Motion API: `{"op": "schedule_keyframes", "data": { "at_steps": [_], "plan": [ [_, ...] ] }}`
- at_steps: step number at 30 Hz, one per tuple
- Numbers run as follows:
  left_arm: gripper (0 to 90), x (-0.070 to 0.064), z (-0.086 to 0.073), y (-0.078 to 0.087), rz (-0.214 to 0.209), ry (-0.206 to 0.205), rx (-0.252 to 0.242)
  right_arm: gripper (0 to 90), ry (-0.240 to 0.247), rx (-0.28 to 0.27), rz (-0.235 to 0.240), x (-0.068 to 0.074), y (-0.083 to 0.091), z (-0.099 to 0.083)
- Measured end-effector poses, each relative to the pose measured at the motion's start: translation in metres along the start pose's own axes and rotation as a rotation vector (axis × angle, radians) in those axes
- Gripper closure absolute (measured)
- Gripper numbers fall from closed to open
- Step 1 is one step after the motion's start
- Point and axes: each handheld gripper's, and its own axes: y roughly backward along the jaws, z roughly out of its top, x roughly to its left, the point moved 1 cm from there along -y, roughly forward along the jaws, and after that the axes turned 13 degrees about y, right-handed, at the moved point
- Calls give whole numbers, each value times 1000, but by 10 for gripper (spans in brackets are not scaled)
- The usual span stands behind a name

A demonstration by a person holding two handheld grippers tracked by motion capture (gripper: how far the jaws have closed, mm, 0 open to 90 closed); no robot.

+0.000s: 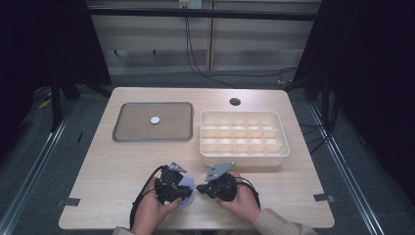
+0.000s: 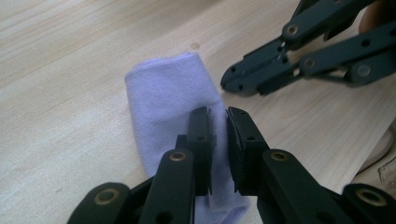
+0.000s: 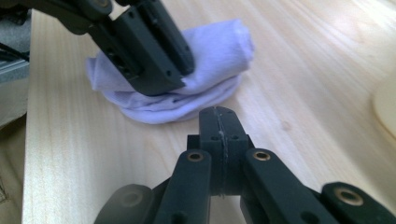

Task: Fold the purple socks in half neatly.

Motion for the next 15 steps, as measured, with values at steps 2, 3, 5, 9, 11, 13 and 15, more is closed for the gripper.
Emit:
{"op": "schedule_keyframes", "data": {
  "at_steps": [2,3,5,9,11,13,15],
  "plan": [
    [796,-1,-1,-1,0,5,-6,900,-10,5,-6,-2,3,-1],
    [795,0,-1,-1,6,-10,-1,900,-15,2,-7,-3,4,-2],
    [795,-2,-1,-2,11,-10,-8,900,-14,-3,-19,-5,6,-3],
    [796,-3,-1,-3,31,-33,-4,900,-20,-5,-25,-7,7,-5],
    [797,-4,-1,-4,37,-40,-5,900,-24,-3,-25,-7,8,-5],
    [798,-5,-2,-5,41,-45,-9,900,-23,-1,-27,-7,8,-5],
    [799,-7,-2,-6,55,-66,-9,900,-28,3,-24,-7,8,-6]
  ]
}}
